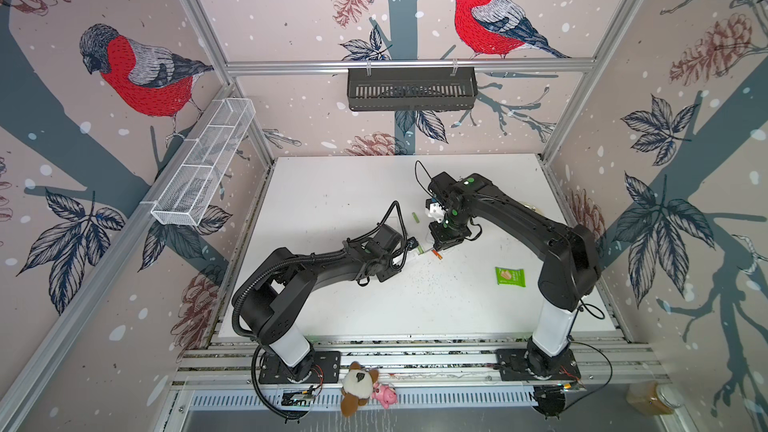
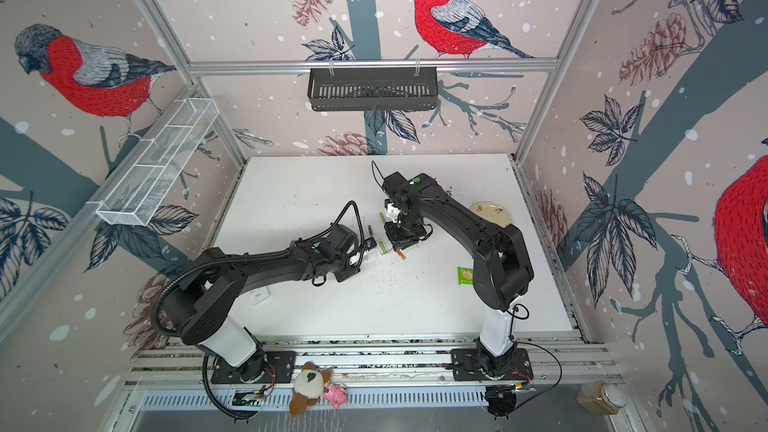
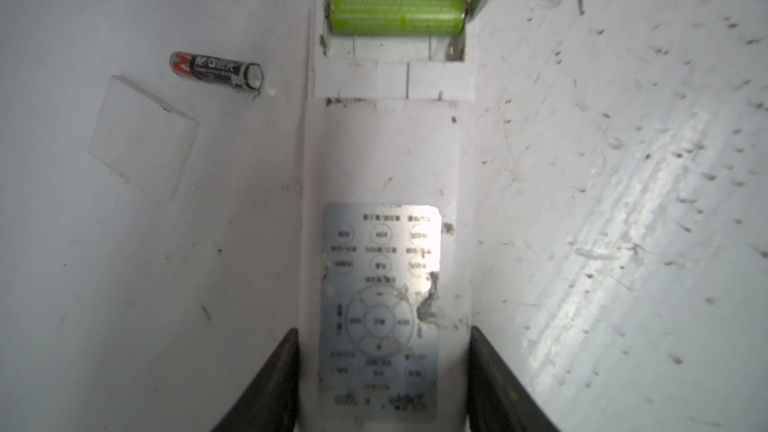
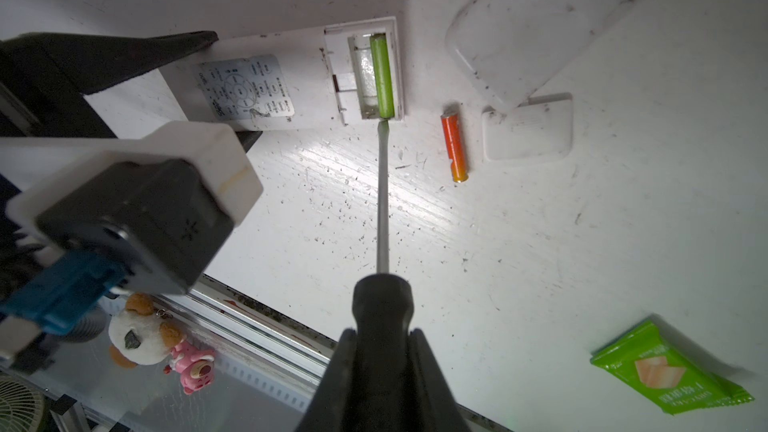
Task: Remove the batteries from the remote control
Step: 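Insert the screwdriver tip beside the green battery with the right gripper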
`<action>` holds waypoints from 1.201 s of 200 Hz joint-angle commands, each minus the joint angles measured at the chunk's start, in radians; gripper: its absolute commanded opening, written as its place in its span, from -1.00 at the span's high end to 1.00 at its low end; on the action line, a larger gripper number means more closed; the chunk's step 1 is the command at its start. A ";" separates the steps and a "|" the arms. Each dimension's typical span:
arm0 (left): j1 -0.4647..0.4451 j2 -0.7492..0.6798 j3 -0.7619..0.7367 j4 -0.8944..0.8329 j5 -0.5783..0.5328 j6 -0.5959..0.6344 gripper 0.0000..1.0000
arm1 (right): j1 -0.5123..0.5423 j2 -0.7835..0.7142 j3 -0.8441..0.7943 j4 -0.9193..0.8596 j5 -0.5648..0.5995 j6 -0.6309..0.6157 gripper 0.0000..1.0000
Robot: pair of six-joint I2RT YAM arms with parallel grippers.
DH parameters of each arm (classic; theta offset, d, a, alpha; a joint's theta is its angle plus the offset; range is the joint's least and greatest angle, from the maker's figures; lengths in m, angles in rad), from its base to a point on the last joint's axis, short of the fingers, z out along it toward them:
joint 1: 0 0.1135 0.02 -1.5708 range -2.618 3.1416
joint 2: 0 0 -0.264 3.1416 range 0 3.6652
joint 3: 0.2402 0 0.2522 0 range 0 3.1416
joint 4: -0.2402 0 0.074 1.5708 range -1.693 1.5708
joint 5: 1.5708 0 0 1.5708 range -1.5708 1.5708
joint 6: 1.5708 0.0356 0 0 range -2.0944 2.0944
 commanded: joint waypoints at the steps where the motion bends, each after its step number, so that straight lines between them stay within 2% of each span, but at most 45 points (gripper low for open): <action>1: 0.000 0.006 -0.005 -0.071 -0.016 0.024 0.71 | 0.002 0.006 0.000 -0.011 0.017 -0.020 0.99; 111: -0.002 0.008 -0.005 -0.071 -0.015 0.024 0.74 | -0.001 0.000 0.046 -0.020 0.005 -0.015 0.99; 240: -0.004 0.007 -0.002 -0.070 -0.020 0.024 0.76 | -0.003 0.020 0.004 0.006 0.007 -0.024 0.99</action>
